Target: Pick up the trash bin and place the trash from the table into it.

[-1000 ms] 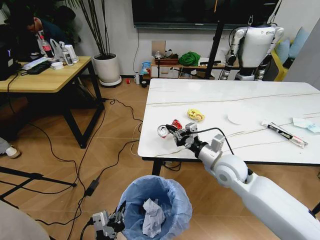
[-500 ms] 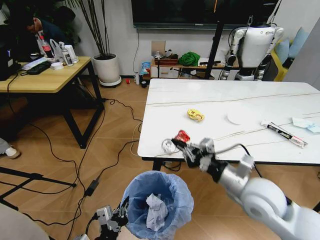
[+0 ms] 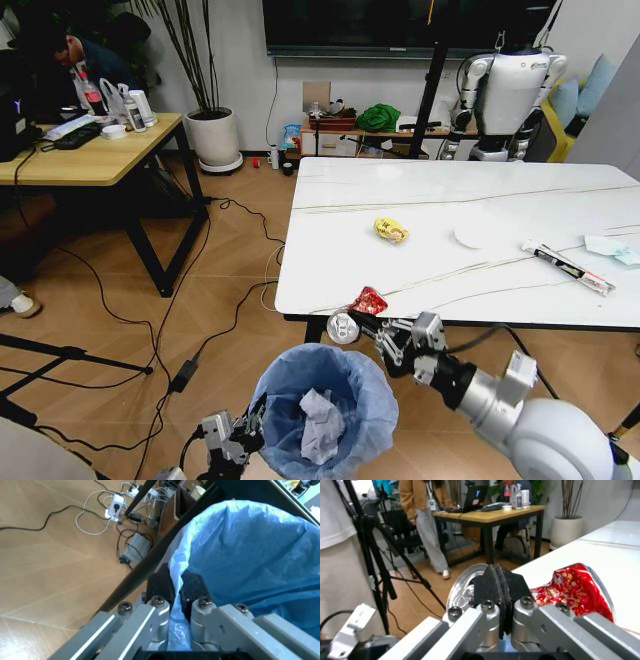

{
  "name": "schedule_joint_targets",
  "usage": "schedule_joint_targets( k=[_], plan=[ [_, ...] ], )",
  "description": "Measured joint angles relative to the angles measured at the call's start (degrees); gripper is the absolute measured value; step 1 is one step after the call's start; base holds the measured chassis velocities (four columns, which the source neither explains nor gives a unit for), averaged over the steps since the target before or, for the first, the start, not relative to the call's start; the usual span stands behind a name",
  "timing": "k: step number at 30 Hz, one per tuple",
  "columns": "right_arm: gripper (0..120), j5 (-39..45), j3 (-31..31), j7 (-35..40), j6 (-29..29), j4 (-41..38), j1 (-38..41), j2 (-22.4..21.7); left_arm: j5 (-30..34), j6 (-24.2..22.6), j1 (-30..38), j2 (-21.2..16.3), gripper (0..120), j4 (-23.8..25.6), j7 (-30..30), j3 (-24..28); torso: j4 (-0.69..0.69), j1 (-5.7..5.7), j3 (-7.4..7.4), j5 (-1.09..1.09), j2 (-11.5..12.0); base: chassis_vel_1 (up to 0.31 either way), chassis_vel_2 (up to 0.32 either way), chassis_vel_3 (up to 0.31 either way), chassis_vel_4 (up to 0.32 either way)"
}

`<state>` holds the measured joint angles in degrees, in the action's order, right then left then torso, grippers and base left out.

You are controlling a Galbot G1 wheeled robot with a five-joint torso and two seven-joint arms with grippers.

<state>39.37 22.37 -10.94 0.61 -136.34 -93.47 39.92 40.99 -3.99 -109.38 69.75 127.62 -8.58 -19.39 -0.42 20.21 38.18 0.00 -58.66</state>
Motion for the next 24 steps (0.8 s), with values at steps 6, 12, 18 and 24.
schedule_joint_targets(
  k=[6, 12, 18, 24],
  plan=[
    [0, -3.61, 0.14, -2.15, -2.26, 0.44, -4.64, 2.9, 1.39, -0.01, 0.94, -0.84, 0, -0.03, -0.52, 0.06, -0.01, 0.0, 0.0, 0.0, 0.0, 0.0, 0.0, 0.0, 0.0],
    [0, -5.19, -0.21, -3.99, -3.69, 1.23, -5.93, 3.95, 1.84, -0.03, 1.07, -1.25, 0, -0.02, -0.64, 0.06, 0.0, 0.0, 0.01, -0.01, 0.0, 0.0, 0.0, 0.0, 0.0],
    [0, -6.32, -0.49, -4.88, -4.15, 1.64, -6.34, 4.55, 1.92, -0.08, 1.63, -0.91, 0, -0.33, -1.13, 0.44, 0.0, 0.0, 0.01, 0.0, 0.0, 0.0, 0.0, 0.0, 0.0],
    [5, -6.7, -0.45, -5.47, -4.26, 1.79, -6.14, 4.49, 1.91, -0.15, 1.72, -0.82, 0, -0.41, -1.22, 0.63, -0.01, 0.0, 0.01, 0.0, 0.0, 0.0, 0.0, 0.0, 0.0]
  ],
)
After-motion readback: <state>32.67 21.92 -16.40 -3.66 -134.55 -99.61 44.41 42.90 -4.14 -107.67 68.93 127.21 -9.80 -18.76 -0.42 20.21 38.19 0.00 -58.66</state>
